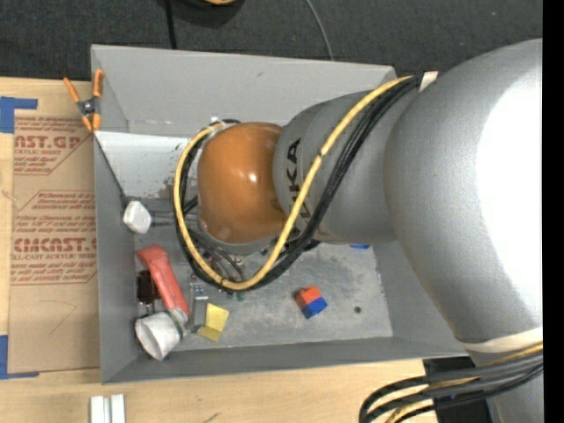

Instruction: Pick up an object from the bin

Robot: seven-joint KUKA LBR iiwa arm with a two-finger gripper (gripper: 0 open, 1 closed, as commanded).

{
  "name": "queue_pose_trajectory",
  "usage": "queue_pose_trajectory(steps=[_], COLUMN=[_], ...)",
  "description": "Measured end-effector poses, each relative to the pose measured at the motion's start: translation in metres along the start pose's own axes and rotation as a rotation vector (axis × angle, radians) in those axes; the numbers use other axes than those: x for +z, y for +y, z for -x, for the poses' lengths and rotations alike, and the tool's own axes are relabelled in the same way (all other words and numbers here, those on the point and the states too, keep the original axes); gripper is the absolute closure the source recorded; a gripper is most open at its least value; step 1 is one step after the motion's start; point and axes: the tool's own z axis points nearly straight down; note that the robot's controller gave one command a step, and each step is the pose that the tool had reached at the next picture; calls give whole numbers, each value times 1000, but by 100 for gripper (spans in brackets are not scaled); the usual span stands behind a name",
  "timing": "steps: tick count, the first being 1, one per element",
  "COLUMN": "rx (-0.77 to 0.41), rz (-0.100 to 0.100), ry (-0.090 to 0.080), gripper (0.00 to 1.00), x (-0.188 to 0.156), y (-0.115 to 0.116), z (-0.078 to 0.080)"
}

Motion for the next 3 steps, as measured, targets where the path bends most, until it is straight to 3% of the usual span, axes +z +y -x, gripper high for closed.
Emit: queue_pose_trajectory(steps=[1,2,3], rx=[2,-54,-162], rz=[2,3,1], ry=[-7,-12,-9], gripper=[0,0,0], x=[-4,15,61], y=[-1,-2,0], z=[2,0,-10])
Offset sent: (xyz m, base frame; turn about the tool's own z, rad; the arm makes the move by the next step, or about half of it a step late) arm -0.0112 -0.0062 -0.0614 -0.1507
